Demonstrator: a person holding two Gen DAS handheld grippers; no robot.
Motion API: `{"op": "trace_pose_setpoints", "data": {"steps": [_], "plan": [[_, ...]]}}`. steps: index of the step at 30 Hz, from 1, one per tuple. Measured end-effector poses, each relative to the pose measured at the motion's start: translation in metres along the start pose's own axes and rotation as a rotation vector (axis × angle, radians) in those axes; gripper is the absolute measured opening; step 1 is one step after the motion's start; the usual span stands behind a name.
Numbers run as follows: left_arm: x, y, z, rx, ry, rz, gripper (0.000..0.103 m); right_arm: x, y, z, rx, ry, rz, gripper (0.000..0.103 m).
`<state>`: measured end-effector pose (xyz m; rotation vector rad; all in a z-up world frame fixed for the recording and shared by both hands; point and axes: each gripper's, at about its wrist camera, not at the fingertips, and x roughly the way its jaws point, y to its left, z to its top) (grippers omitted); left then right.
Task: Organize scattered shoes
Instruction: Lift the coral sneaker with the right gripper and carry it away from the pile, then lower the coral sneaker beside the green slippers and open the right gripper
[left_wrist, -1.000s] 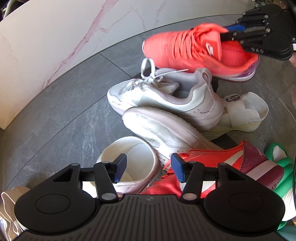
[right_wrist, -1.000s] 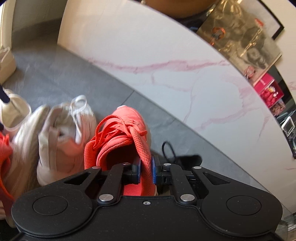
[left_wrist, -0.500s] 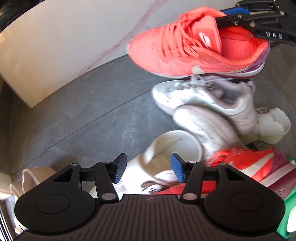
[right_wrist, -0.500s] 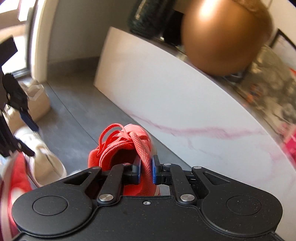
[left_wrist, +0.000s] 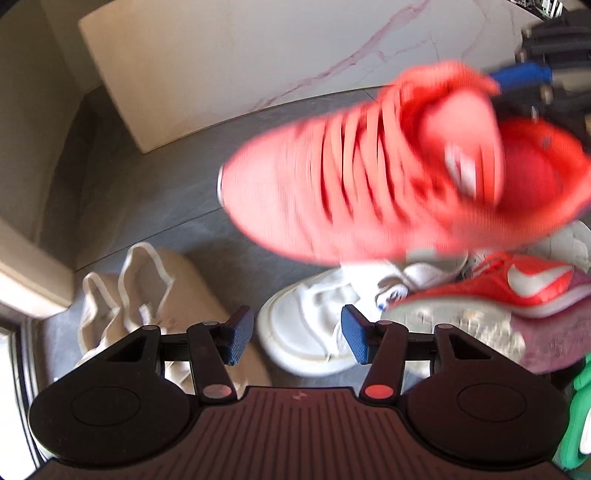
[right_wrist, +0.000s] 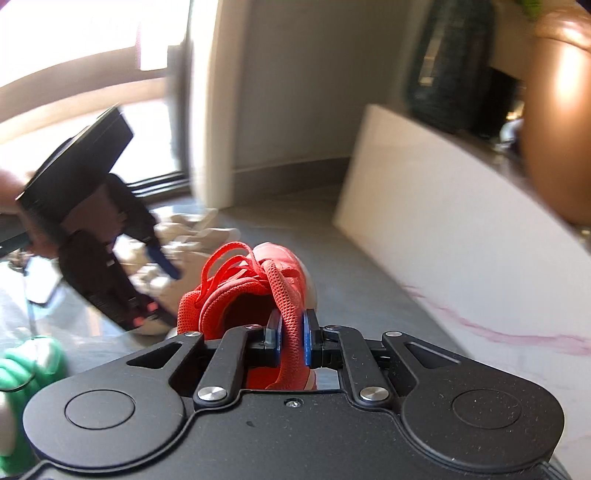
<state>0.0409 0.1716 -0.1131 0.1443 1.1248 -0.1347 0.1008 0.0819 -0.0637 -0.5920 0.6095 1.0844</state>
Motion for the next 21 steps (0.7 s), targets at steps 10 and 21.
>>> {"op": "trace_pose_setpoints", "data": {"steps": [10,21], "plan": [[-0.043,0.005,-0.048,0.140,0.133,0.018,0.051,-0.029,0.066,-0.015,-0.015,0.108,0.248,0.009],[-0.043,-0.040,-0.095,0.160,0.152,-0.141,0.051,-0.062,0.144,-0.064,-0.180,0.331,0.511,0.009]]}}
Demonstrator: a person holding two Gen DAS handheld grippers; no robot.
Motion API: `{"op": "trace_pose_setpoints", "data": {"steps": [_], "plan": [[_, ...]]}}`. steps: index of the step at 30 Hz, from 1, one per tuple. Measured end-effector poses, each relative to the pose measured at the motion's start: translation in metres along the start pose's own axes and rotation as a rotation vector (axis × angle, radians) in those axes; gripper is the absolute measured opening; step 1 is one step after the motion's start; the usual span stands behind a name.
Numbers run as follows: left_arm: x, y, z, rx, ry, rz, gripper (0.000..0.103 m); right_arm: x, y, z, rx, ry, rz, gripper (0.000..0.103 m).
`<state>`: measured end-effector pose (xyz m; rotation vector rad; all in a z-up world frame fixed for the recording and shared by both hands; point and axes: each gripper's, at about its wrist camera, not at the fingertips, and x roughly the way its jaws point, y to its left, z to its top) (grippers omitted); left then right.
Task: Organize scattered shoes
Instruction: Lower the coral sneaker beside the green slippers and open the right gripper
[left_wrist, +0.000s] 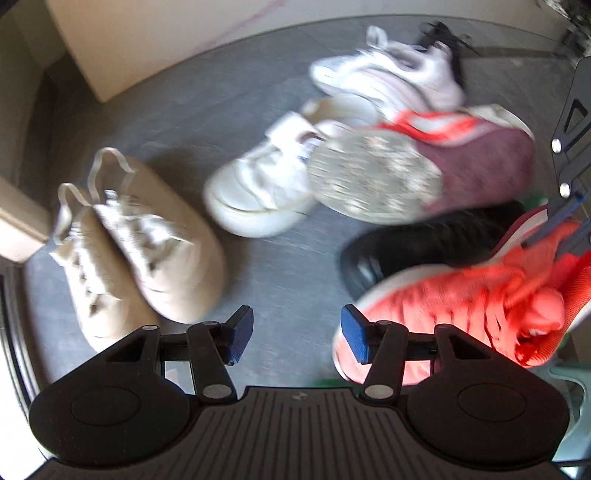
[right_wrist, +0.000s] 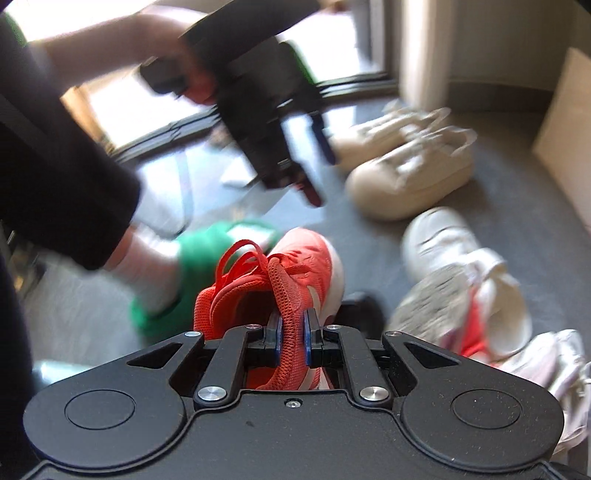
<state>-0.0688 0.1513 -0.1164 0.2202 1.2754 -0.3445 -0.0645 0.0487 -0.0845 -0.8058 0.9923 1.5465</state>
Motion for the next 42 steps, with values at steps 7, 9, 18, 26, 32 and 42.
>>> {"op": "trace_pose_setpoints", "data": {"steps": [7,9,18,26,32,42], "plan": [[0.024,-0.057,-0.006,0.114,0.048,-0.140,0.051,0.021,0.027,-0.019,-0.172,0.099,0.230,0.009],[0.037,-0.077,-0.005,0.184,0.068,-0.213,0.051,0.034,0.038,-0.028,-0.211,0.133,0.285,0.009],[0.081,-0.141,-0.016,0.379,0.093,-0.370,0.051,0.084,0.039,-0.054,-0.316,0.207,0.221,0.010],[0.100,-0.174,-0.025,0.423,0.122,-0.374,0.051,0.105,0.036,-0.078,-0.267,0.194,0.057,0.012],[0.106,-0.183,-0.032,0.418,0.131,-0.350,0.051,0.113,0.041,-0.092,-0.215,0.179,0.004,0.015],[0.112,-0.177,-0.051,0.361,0.199,-0.312,0.051,0.065,0.014,-0.102,-0.074,0.267,0.004,0.044]]}}
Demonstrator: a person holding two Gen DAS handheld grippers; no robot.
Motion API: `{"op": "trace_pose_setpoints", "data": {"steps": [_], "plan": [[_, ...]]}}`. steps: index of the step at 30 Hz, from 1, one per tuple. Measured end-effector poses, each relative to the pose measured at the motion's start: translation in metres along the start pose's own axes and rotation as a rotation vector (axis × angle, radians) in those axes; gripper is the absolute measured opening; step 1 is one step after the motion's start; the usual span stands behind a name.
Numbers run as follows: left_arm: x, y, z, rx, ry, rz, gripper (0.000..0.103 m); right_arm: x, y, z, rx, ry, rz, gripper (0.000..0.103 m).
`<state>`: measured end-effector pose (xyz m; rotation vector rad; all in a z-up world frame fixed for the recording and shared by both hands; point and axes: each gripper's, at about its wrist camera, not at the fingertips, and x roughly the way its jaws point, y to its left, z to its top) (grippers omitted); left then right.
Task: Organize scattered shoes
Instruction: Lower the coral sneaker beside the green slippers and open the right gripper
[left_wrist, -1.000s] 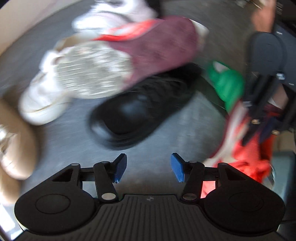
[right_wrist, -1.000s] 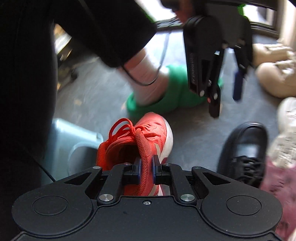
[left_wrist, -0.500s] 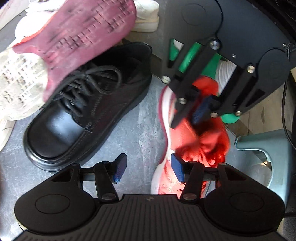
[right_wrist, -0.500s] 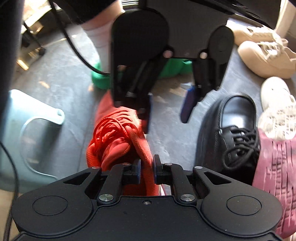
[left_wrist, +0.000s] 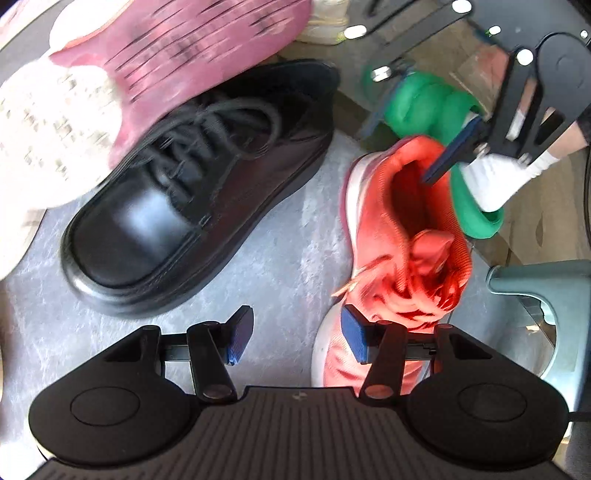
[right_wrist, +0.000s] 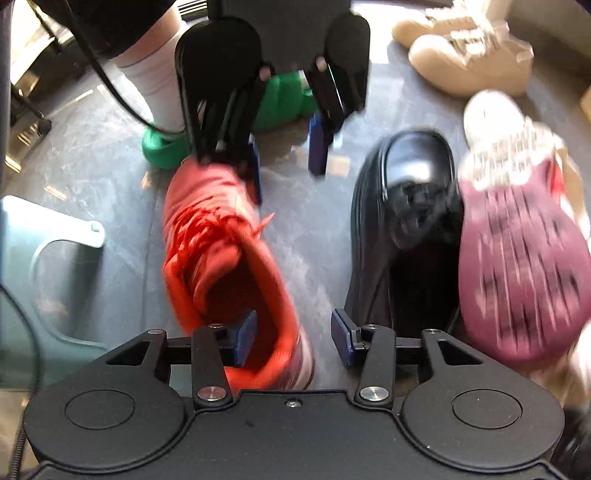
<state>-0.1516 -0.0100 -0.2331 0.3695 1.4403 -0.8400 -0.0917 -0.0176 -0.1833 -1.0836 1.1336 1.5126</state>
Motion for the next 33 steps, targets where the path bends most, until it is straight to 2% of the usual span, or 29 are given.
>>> {"op": "trace_pose_setpoints", "data": {"steps": [5,10,14,20,22,25,28,30,33], "plan": [[0.012,-0.004,0.010,0.038,0.061,0.014,0.051,0.006,0.003,-0.012,-0.021,0.069,0.054,0.043],[0.012,-0.008,0.011,0.043,0.077,0.012,0.050,-0.001,0.008,-0.012,-0.046,0.110,0.138,0.043],[0.006,-0.002,0.007,0.044,0.083,0.005,0.050,-0.010,0.006,-0.012,-0.029,0.098,0.183,0.041],[-0.003,0.008,0.006,0.045,0.119,-0.047,0.048,-0.001,0.013,-0.009,-0.025,0.100,0.164,0.041],[-0.002,0.006,0.003,0.060,0.149,-0.084,0.046,-0.001,0.010,-0.009,-0.014,0.109,0.126,0.041],[0.002,-0.003,0.001,0.103,0.165,-0.078,0.046,-0.001,0.007,-0.010,-0.008,0.117,0.075,0.041],[0.003,-0.004,0.000,0.109,0.171,-0.091,0.046,-0.007,0.003,-0.012,0.015,0.118,0.105,0.040],[0.002,-0.001,0.000,0.090,0.166,-0.100,0.046,-0.014,0.001,-0.013,0.034,0.113,0.173,0.040],[0.001,-0.002,0.000,0.100,0.168,-0.099,0.046,-0.016,0.005,-0.013,0.015,0.134,0.179,0.040]]}}
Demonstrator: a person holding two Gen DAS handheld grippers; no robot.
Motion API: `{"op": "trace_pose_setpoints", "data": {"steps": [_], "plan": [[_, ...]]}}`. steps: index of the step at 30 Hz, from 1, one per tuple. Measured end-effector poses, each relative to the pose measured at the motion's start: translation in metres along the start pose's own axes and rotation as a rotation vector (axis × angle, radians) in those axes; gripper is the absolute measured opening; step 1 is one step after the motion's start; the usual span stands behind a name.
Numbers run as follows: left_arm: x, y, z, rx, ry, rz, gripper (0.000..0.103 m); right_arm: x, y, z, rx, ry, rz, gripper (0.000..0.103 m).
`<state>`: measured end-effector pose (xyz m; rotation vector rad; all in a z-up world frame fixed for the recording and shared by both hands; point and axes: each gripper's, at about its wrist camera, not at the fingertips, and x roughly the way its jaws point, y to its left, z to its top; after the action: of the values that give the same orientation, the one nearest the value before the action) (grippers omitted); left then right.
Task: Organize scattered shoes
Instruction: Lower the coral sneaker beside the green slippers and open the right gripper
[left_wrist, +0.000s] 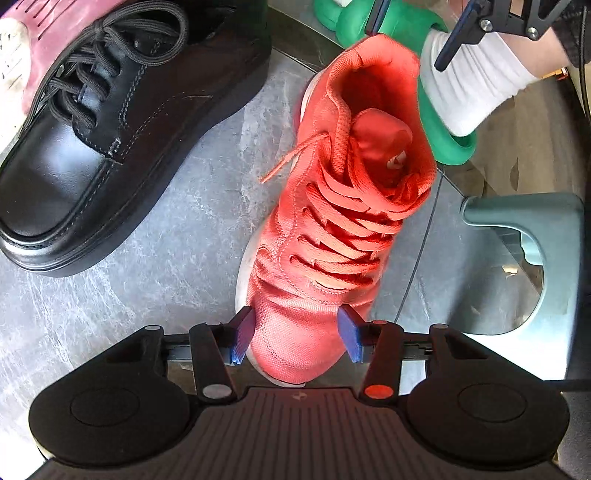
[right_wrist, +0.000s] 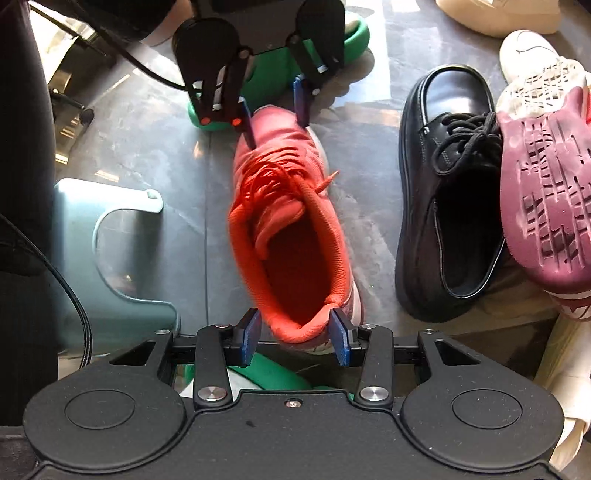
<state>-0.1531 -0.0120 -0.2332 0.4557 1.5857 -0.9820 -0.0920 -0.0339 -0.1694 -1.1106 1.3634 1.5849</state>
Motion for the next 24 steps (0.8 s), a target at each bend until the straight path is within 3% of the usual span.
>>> {"op": "trace_pose_setpoints", "data": {"steps": [8,17,24], "plan": [[0.003,-0.009,-0.001,0.039,0.027,-0.058,0.046,0.000,0.000,-0.005,-0.026,0.042,0.016,0.040],[0.001,-0.009,0.001,0.044,0.022,-0.086,0.046,0.018,0.003,-0.007,-0.059,0.098,-0.058,0.035],[0.003,-0.012,0.002,0.048,0.026,-0.115,0.046,0.023,-0.001,-0.003,-0.064,0.060,-0.126,0.034]]}}
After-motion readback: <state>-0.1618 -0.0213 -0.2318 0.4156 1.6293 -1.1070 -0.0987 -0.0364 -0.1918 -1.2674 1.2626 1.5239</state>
